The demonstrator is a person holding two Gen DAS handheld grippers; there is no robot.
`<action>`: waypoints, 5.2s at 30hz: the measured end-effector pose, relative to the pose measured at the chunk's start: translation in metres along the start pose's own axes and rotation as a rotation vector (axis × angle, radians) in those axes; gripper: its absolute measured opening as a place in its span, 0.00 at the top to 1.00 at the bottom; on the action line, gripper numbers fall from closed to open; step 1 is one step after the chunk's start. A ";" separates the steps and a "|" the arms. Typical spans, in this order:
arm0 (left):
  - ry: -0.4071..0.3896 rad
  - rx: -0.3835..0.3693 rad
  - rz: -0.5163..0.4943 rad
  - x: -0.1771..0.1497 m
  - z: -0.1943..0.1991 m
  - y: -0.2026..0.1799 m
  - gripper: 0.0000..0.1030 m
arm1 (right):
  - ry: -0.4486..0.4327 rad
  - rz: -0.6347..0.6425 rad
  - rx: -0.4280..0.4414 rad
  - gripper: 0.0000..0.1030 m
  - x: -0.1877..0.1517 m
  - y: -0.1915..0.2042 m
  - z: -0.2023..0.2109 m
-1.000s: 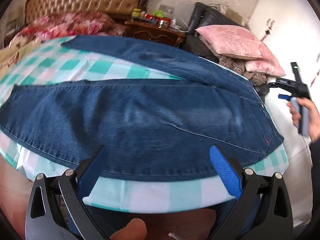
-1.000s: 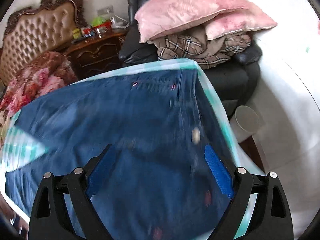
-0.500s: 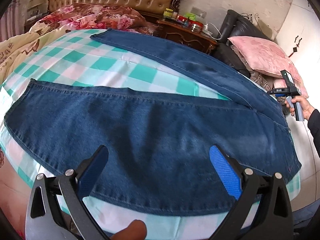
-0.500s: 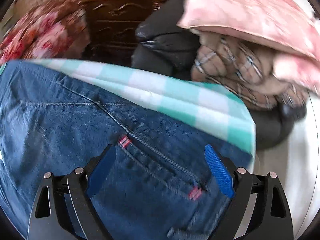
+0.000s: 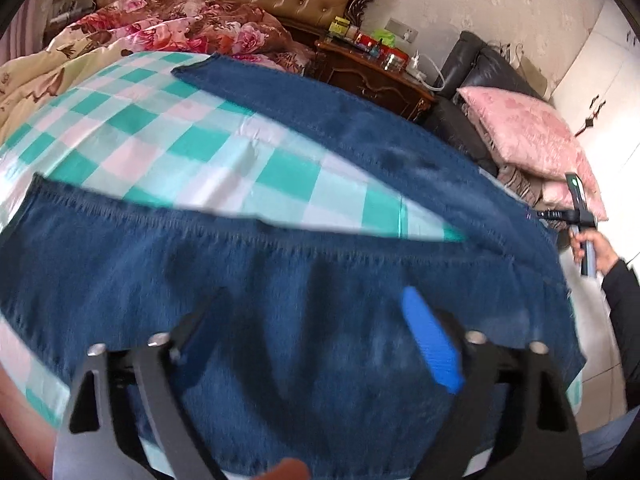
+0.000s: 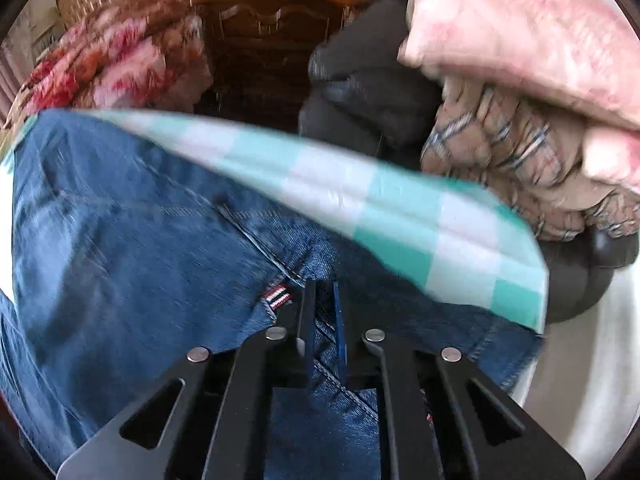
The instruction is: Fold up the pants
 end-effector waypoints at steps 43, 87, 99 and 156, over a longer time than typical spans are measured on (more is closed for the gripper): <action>-0.048 -0.284 0.541 0.132 0.025 0.158 0.97 | -0.185 -0.255 0.347 0.90 -0.228 0.058 0.169; -0.098 -0.304 0.710 -0.030 0.064 0.232 0.98 | -0.169 -0.927 0.287 0.96 -0.349 -0.022 0.142; -0.082 -0.294 0.716 -0.045 0.061 0.243 0.98 | -0.101 -0.876 0.236 0.97 -0.378 -0.011 0.121; 0.432 -0.379 0.106 -0.193 -0.030 -0.136 0.91 | -0.133 -0.780 0.063 0.91 -0.383 -0.036 0.120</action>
Point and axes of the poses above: each gripper's, at about its wrist camera, not at the fingertips, and z roughly against the way its jaws point, y to its left, x to its top, the point moved 8 cm from there along -z, roughly the way its jaws point, and after that the axes turned 4 degrees about y, right-handed, at the moved point
